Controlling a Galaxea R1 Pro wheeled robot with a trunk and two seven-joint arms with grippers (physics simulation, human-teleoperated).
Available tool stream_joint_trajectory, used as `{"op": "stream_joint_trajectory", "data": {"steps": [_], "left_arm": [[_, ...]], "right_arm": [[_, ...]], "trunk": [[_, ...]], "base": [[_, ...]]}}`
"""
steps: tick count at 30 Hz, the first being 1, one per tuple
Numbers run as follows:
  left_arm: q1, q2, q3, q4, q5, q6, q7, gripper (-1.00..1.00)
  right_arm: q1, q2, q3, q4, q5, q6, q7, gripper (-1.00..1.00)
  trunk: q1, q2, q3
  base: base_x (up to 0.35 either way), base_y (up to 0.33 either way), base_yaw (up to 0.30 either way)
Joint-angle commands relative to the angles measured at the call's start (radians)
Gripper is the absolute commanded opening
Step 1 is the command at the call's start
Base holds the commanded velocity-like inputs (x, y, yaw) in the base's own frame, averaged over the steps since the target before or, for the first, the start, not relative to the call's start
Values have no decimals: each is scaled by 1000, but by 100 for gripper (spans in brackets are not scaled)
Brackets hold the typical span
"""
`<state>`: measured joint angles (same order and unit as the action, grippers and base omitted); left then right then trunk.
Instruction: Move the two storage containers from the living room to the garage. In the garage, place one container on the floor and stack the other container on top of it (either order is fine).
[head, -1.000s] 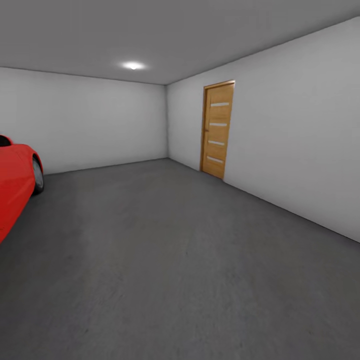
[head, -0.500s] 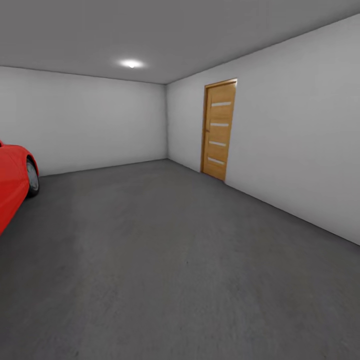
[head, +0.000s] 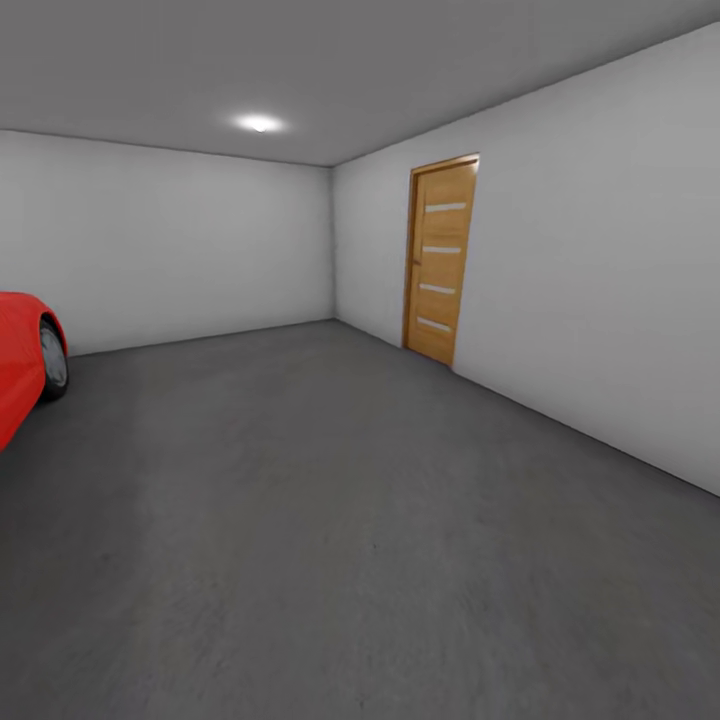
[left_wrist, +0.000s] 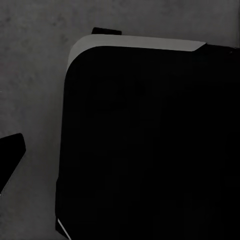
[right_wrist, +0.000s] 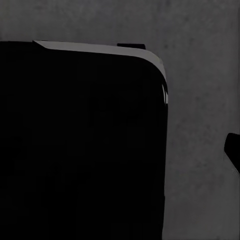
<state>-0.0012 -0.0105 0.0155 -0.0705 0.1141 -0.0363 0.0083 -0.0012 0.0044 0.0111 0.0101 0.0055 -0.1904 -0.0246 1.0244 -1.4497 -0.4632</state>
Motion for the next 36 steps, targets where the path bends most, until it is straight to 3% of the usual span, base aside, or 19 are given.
{"op": "stream_joint_trajectory", "data": {"steps": [1, 36], "left_arm": [[0, 0, 1, 0, 9, -2, 1, 100], [0, 0, 1, -1, 10, 4, 1, 100]], "right_arm": [[0, 0, 1, 1, 1, -4, -3, 100], [0, -8, -4, 4, -9, -11, -5, 100]], "trunk": [[1, 0, -1], [1, 0, -1]], "base": [[322, 0, 0], [322, 0, 0]]}}
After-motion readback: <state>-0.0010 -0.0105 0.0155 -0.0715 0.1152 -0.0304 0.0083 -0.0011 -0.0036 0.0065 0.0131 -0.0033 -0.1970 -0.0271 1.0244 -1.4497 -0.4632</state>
